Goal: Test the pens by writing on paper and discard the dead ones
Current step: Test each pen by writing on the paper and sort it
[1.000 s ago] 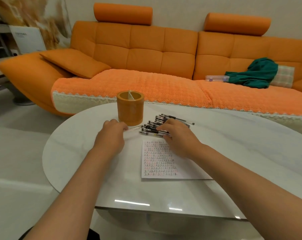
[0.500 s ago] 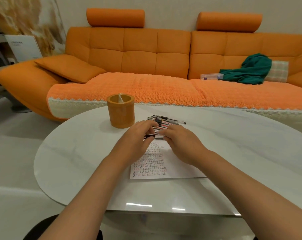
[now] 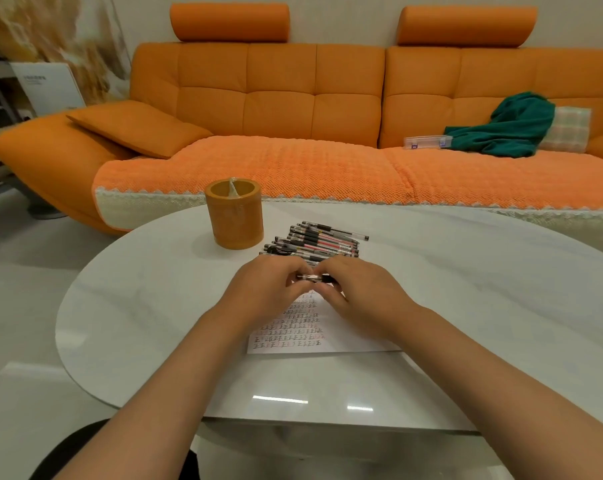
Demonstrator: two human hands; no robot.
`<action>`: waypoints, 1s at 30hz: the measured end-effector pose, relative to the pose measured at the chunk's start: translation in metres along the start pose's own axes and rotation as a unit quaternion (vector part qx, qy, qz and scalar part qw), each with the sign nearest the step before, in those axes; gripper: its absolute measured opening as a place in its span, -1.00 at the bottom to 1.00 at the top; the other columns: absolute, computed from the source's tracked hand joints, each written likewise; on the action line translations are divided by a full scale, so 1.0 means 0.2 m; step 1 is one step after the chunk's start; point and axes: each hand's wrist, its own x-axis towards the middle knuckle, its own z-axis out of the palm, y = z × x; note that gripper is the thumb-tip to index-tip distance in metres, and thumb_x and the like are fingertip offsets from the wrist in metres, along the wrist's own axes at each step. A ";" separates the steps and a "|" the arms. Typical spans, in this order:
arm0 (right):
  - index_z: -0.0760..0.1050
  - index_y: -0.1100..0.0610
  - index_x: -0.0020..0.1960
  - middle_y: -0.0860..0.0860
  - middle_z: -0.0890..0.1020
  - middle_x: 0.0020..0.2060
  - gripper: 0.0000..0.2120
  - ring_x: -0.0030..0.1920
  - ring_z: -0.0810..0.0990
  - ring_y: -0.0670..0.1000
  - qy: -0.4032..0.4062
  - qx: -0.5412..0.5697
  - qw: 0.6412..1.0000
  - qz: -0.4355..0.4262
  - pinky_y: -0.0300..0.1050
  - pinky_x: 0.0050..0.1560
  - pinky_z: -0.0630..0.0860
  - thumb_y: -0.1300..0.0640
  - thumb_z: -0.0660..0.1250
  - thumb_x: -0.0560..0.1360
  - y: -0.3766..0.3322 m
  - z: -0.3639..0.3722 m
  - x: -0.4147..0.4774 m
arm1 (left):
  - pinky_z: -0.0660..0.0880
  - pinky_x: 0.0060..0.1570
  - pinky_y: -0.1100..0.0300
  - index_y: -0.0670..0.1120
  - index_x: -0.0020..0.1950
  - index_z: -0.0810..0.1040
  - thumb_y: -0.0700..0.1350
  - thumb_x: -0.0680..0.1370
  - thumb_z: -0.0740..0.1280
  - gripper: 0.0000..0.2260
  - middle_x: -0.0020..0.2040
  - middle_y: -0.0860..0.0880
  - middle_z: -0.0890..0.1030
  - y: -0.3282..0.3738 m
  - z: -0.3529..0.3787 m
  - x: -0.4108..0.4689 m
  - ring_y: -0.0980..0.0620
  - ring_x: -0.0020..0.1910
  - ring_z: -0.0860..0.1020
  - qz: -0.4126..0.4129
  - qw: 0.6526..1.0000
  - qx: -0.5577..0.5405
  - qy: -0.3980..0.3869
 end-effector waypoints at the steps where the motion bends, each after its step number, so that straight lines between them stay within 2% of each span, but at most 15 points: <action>1: 0.53 -0.02 0.19 -0.13 0.59 0.00 -0.72 0.00 0.53 -0.06 -0.010 -0.009 1.000 0.001 -0.11 -0.09 0.46 -0.11 0.12 0.66 0.00 0.00 0.01 | 0.51 -0.23 0.19 0.12 0.13 0.58 0.10 0.53 0.42 -0.79 -0.20 0.18 0.58 0.00 0.00 0.00 0.15 -0.20 0.55 -0.001 1.000 -0.007 0.005; 3: 0.53 0.00 0.14 -0.11 0.57 -0.04 -0.73 -0.04 0.53 -0.03 -0.022 -0.017 1.000 0.007 -0.07 -0.11 0.46 -0.08 0.10 0.68 0.02 -0.01 0.01 | 0.53 -0.19 0.24 0.13 0.17 0.48 0.09 0.52 0.44 -0.73 -0.16 0.20 0.57 0.01 0.00 0.00 0.17 -0.16 0.56 -0.006 0.999 -0.037 0.007; 7: 0.50 0.00 0.08 -0.12 0.56 -0.12 -0.79 -0.11 0.53 -0.01 -0.025 -0.017 0.999 0.016 -0.03 -0.16 0.44 -0.02 0.11 0.68 0.04 0.01 0.00 | 0.55 -0.14 0.18 0.11 0.03 0.56 -0.02 0.55 0.43 -0.91 -0.14 0.22 0.61 -0.01 0.00 0.00 0.23 -0.12 0.57 0.009 0.998 -0.058 -0.004; 11: 0.45 -0.07 -0.02 -0.11 0.54 -0.29 -0.80 -0.26 0.50 0.01 0.001 -0.058 0.998 0.010 -0.08 -0.30 0.39 -0.08 0.10 0.66 0.02 0.02 0.01 | 0.57 -0.09 0.14 0.07 0.00 0.59 -0.04 0.55 0.44 -0.93 -0.15 0.20 0.62 -0.01 0.00 -0.01 0.22 -0.12 0.57 0.002 0.997 -0.077 -0.007; 15: 0.48 -0.12 0.03 -0.10 0.52 -0.35 -0.76 -0.32 0.48 0.00 0.001 -0.074 0.997 0.013 -0.11 -0.37 0.34 -0.16 0.08 0.66 0.01 0.02 0.01 | 0.58 -0.08 0.13 0.07 -0.01 0.59 -0.05 0.55 0.44 -0.94 -0.14 0.19 0.61 -0.02 -0.01 -0.01 0.21 -0.10 0.57 -0.011 0.997 -0.078 -0.009; 19: 0.51 -0.16 0.12 -0.12 0.57 -0.30 -0.72 -0.26 0.51 -0.04 -0.024 -0.055 0.998 0.035 -0.14 -0.36 0.30 -0.21 0.08 0.65 0.01 -0.01 0.01 | 0.58 -0.08 0.10 0.10 -0.02 0.58 -0.03 0.55 0.43 -0.94 -0.13 0.19 0.61 -0.03 -0.01 -0.01 0.17 -0.09 0.56 -0.020 0.997 -0.074 -0.010; 21: 0.49 -0.16 0.23 -0.14 0.64 -0.14 -0.70 -0.11 0.59 -0.04 -0.040 -0.039 0.997 0.050 -0.14 -0.28 0.34 -0.22 0.09 0.64 0.01 -0.02 0.01 | 0.58 -0.10 0.11 0.11 -0.02 0.56 -0.01 0.55 0.42 -0.94 -0.13 0.19 0.61 -0.02 -0.02 -0.02 0.16 -0.09 0.56 -0.024 0.998 -0.064 -0.009; 23: 0.37 -0.12 0.38 -0.13 0.65 -0.03 -0.67 -0.03 0.60 -0.02 -0.047 -0.011 0.996 0.072 -0.09 -0.20 0.41 -0.14 0.10 0.65 0.00 -0.02 0.00 | 0.56 -0.13 0.15 0.13 -0.03 0.54 -0.01 0.56 0.41 -0.93 -0.13 0.21 0.59 -0.03 -0.03 -0.02 0.15 -0.09 0.56 -0.037 0.998 -0.040 -0.011; 24: 0.30 -0.11 0.39 -0.10 0.63 -0.07 -0.69 -0.08 0.58 0.00 -0.053 0.018 0.995 0.084 -0.05 -0.20 0.41 -0.05 0.10 0.66 0.00 -0.03 -0.01 | 0.55 -0.15 0.18 0.14 -0.02 0.52 -0.01 0.57 0.40 -0.93 -0.12 0.22 0.58 -0.03 -0.04 -0.02 0.14 -0.08 0.56 -0.047 0.999 -0.020 -0.014; 26: 0.24 -0.13 0.29 -0.01 0.57 -0.18 -0.74 -0.19 0.53 0.06 -0.062 0.094 0.989 0.099 0.03 -0.22 0.42 0.13 0.08 0.65 0.00 -0.05 -0.03 | 0.51 -0.16 0.24 0.15 0.01 0.51 -0.01 0.58 0.38 -0.92 -0.09 0.23 0.55 -0.05 -0.05 -0.03 0.14 -0.08 0.55 -0.071 0.997 0.018 -0.027; 28: 0.29 -0.13 0.11 0.01 0.56 -0.14 -0.75 -0.16 0.52 0.08 -0.051 0.153 0.981 0.107 0.06 -0.18 0.44 0.23 0.09 0.63 0.01 -0.08 -0.03 | 0.47 -0.17 0.28 0.15 0.03 0.50 -0.01 0.58 0.38 -0.91 -0.06 0.21 0.53 -0.06 -0.04 -0.03 0.13 -0.07 0.54 -0.095 0.993 0.043 -0.047; 30: 0.43 -0.10 -0.02 -0.08 0.55 -0.09 -0.69 -0.15 0.51 -0.07 -0.038 0.203 0.971 0.122 -0.08 -0.17 0.41 0.30 0.09 0.62 0.02 -0.08 -0.03 | 0.48 -0.14 0.29 0.16 0.04 0.50 -0.01 0.57 0.39 -0.89 -0.01 0.19 0.54 -0.06 -0.03 -0.03 0.12 -0.05 0.53 -0.107 0.991 0.048 -0.062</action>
